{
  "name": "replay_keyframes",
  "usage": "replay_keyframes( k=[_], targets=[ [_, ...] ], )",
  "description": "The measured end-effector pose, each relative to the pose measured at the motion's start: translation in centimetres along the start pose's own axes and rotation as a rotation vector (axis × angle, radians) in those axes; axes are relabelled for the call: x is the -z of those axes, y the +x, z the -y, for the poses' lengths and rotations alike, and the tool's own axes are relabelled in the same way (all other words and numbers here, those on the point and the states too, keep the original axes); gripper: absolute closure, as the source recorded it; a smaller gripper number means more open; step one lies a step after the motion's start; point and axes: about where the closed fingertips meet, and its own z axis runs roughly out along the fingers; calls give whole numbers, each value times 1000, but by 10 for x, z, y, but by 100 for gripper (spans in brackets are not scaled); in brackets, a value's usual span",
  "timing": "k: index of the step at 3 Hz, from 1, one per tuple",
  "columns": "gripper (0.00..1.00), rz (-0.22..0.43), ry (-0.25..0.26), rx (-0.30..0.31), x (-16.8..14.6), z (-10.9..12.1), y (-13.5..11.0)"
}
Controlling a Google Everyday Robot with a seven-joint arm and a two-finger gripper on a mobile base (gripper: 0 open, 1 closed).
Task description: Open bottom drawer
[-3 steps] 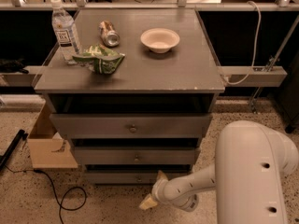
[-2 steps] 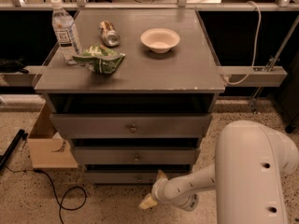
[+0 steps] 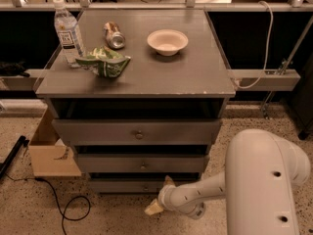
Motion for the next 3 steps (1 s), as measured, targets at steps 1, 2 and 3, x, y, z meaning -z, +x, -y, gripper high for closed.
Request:
replay_keyframes(
  k=[1,2,3],
  targets=[
    [0,1,47,29,-1,13,-17],
    [0,-8,99,35,3,26,-21],
    [0,-8,99,35,3,26,-21]
  ],
)
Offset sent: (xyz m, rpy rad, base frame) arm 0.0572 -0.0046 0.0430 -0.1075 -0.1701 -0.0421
